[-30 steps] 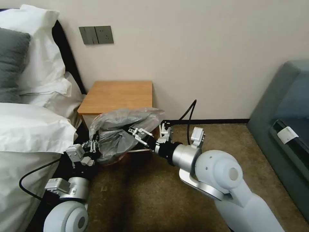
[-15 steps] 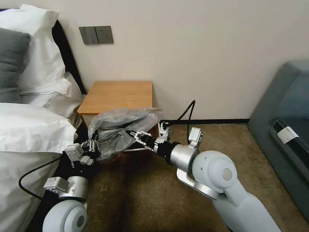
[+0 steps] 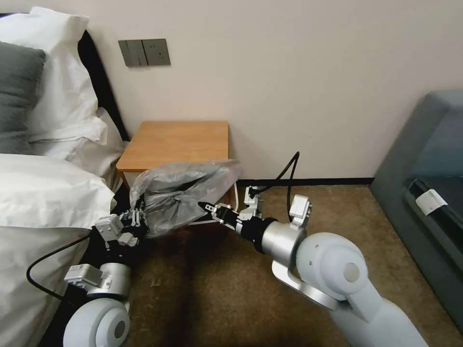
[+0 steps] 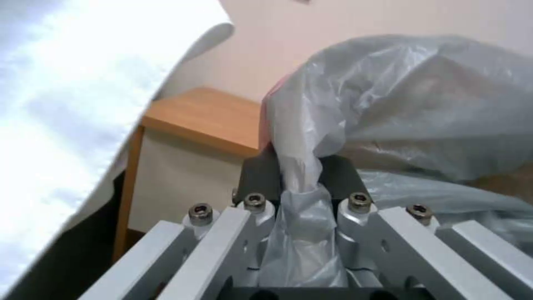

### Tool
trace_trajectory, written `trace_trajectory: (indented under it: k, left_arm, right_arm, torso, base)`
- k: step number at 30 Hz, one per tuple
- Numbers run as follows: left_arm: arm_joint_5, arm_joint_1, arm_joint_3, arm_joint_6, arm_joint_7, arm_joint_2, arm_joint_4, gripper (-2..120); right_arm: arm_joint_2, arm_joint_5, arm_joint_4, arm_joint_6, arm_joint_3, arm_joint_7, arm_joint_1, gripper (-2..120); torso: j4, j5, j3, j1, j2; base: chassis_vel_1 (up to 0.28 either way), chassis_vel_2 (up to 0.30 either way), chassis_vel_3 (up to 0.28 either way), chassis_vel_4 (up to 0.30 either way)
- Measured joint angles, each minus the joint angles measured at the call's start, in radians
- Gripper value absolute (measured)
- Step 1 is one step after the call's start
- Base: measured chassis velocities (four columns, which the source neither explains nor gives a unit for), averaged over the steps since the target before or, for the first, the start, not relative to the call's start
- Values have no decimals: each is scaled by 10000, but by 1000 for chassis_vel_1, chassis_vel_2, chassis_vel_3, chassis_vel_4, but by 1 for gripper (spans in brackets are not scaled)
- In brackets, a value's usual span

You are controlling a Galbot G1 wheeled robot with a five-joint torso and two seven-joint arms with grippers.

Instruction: Pick up the garbage bag from the table and place it over the trash can.

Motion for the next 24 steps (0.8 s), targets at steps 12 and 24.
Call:
trace_trajectory:
  k: [12, 24]
  left_arm:
    - [-135, 5, -53, -6, -69, -84, -37, 9]
    - [-410, -23, -59, 109, -121, -42, -126, 9]
  right_arm:
    - [-336, -267, 567, -231, 557, -176, -1272, 0]
    - [-72, -702, 448, -646, 319, -198, -1635, 0]
  torso:
    - [-1, 1, 0, 0, 0]
    - [-1, 0, 0, 1, -1]
  base:
    - [0, 0, 0, 0]
    - [0, 0, 0, 0]
